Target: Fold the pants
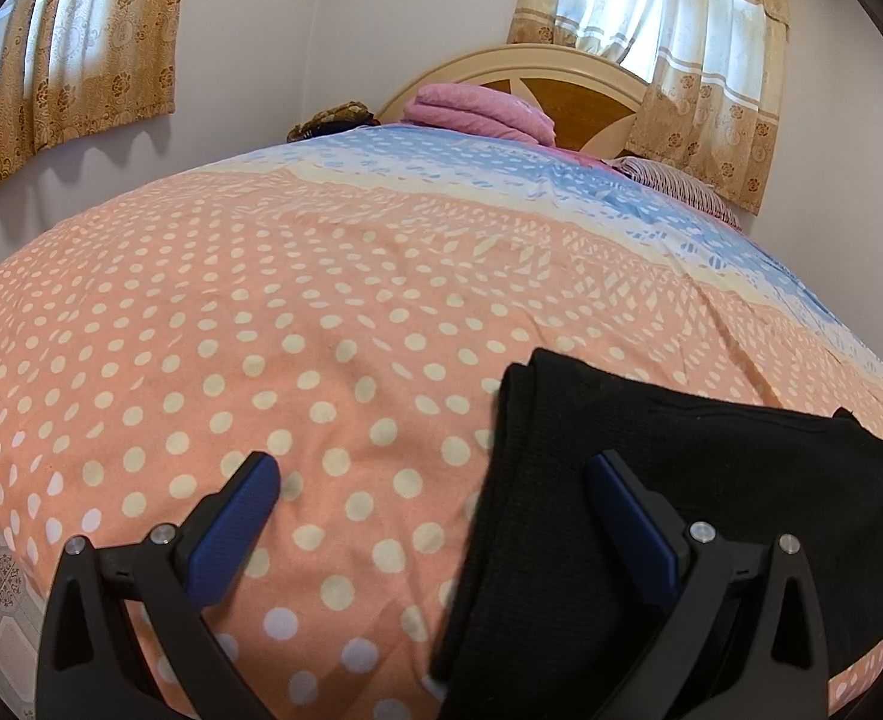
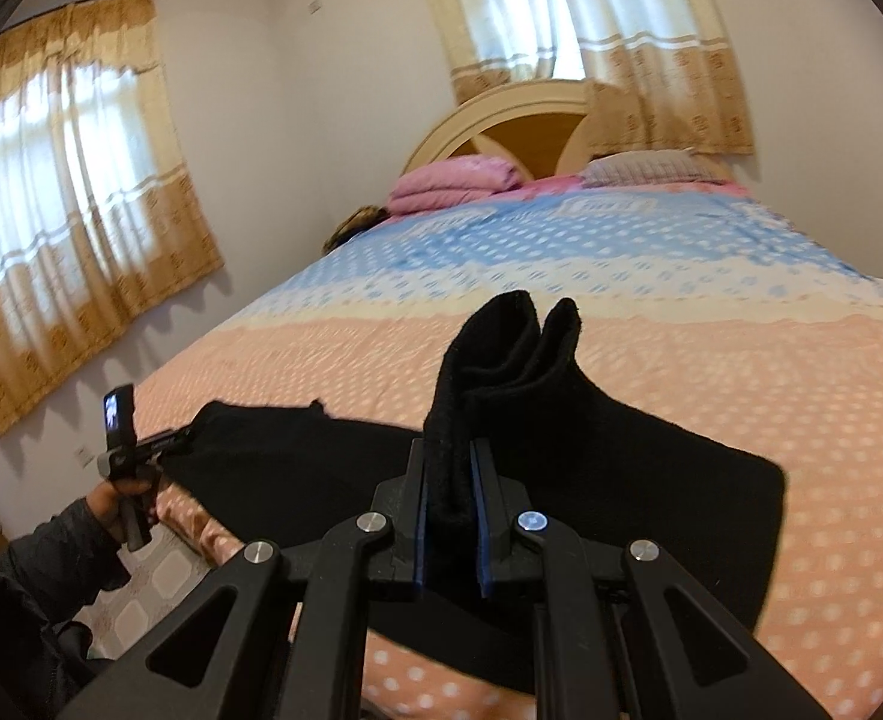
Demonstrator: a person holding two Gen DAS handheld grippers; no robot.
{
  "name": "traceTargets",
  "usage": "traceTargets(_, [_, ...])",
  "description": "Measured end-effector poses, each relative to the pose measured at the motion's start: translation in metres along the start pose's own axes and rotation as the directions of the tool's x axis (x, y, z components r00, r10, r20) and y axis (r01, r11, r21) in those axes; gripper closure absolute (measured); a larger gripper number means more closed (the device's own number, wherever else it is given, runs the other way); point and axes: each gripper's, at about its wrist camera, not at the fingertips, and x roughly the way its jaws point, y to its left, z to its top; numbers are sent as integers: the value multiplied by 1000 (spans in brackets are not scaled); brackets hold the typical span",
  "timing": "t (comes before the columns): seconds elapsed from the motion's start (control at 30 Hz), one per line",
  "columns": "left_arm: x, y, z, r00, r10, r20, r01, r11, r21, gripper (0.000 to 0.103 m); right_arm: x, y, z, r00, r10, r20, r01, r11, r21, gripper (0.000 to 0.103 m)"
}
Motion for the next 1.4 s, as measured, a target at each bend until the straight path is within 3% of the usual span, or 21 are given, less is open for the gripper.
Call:
traceTargets(0.37, [-6, 1, -1, 1000, 0, 18, 0, 1000, -8, 0, 53, 28, -27, 991, -6, -132, -6, 996, -93, 91])
traceTargets(0.6, [-42, -7, 4, 996, 50, 79, -53, 998, 34, 0, 77, 33, -48, 979, -30, -201, -1, 989, -150, 88])
traceTargets(0.73, [-73, -43, 18, 992, -21, 121, 7, 993, 117, 0, 80, 32, -52, 969, 2, -248, -35, 991, -128, 62])
traceTargets(0.87, [-82, -97, 21, 987, -143, 67, 127, 971, 205, 0, 60, 30, -55, 969, 23, -246, -58, 989, -137, 55])
traceTargets(0.93, [-81, -130, 17, 975, -219, 20, 209, 949, 236, 0, 46, 21, -55, 972, 23, -232, -52, 991, -120, 55])
traceTargets(1.1, [-72, -218, 0, 920, -375, -113, 392, 869, 302, 0, 2, -30, -51, 987, 4, -159, -1, 1000, 20, 52])
traceTargets(1.23, [-65, -277, -13, 879, -431, -204, 477, 801, 362, 0, -30, -73, -56, 996, -49, -68, 60, 985, 162, 48])
traceTargets(1.3, [-59, -295, -18, 868, -435, -240, 496, 785, 372, 1, -38, -93, -58, 997, -71, -28, 76, 967, 244, 47])
traceTargets(1.4, [-51, -319, -29, 836, -451, -313, 543, 763, 352, 12, -43, -109, -61, 995, -96, 0, 91, 944, 317, 47])
